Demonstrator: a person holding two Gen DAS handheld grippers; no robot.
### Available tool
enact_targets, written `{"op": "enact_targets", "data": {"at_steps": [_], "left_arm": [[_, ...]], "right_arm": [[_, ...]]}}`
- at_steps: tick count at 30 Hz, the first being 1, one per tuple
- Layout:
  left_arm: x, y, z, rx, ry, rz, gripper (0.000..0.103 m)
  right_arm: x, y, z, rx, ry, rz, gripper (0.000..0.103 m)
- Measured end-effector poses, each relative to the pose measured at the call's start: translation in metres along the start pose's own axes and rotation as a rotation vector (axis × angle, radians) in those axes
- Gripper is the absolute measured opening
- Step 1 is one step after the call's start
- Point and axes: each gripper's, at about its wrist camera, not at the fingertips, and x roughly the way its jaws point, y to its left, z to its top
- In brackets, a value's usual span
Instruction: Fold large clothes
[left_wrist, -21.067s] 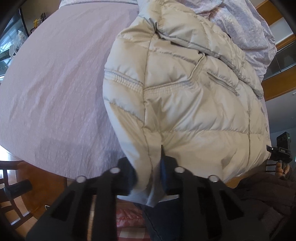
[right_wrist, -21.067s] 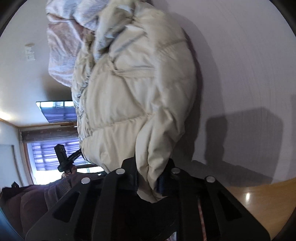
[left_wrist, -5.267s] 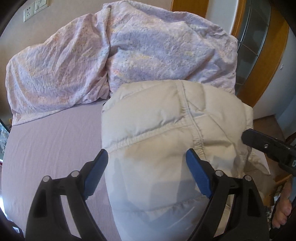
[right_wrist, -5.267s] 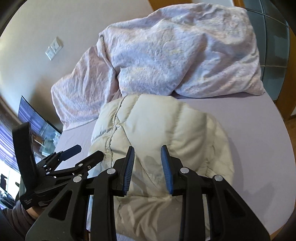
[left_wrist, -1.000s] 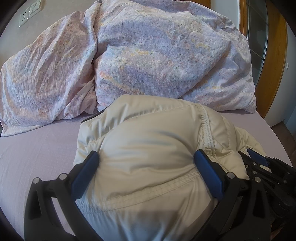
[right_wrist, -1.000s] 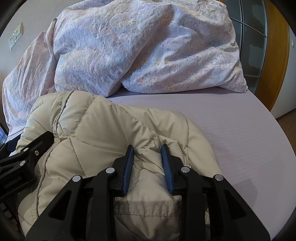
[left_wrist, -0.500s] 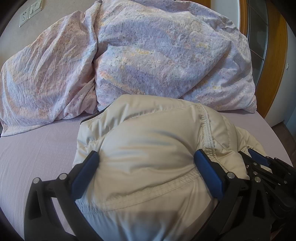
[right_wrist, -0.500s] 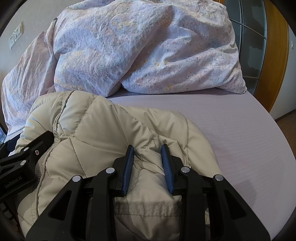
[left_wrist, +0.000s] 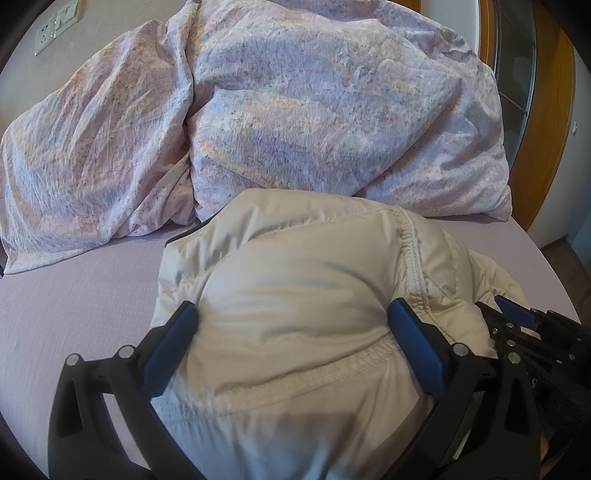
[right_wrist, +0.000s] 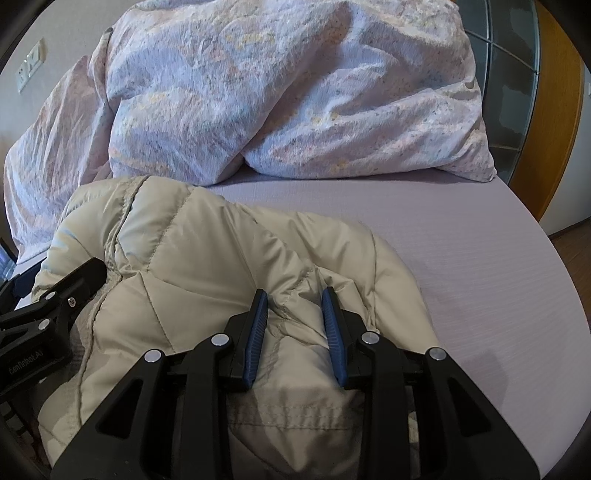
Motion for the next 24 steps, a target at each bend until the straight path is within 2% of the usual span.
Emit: {"op": "enact_targets", "data": {"at_steps": [9, 11, 12, 13, 14, 16, 18, 24], "left_arm": [[-0.042, 0.018, -0.004, 0.029, 0.027, -0.043, 0.101], [-0.05, 0.027, -0.004, 0.026, 0.036, -0.042, 0.101], [-0.053, 0.031, -0.005, 0.021, 0.039, -0.041, 0.101], [-0.057, 0.036, -0.005, 0.012, 0.045, -0.041, 0.101], [-0.06, 0.04, -0.007, 0.004, 0.049, -0.042, 0.101], [-0.066, 0.054, -0.009, -0.026, 0.069, -0.051, 0.101], [-0.067, 0.071, -0.012, -0.066, 0.102, -0.074, 0.101], [-0.063, 0.098, -0.019, -0.124, 0.177, -0.13, 0.101]], "right_arm": [[-0.027, -0.009, -0.007, 0.021, 0.084, 0.035, 0.034], [-0.039, -0.014, -0.006, 0.048, 0.09, 0.071, 0.041], [-0.045, -0.017, -0.006, 0.064, 0.09, 0.083, 0.06], [-0.05, -0.021, -0.005, 0.081, 0.093, 0.086, 0.085], [-0.055, -0.026, -0.004, 0.099, 0.092, 0.089, 0.09], [-0.069, -0.044, -0.003, 0.148, 0.08, 0.123, 0.092], [-0.073, -0.059, -0.002, 0.199, 0.105, 0.166, 0.097], [-0.057, -0.103, -0.007, 0.401, 0.262, 0.358, 0.102]]}}
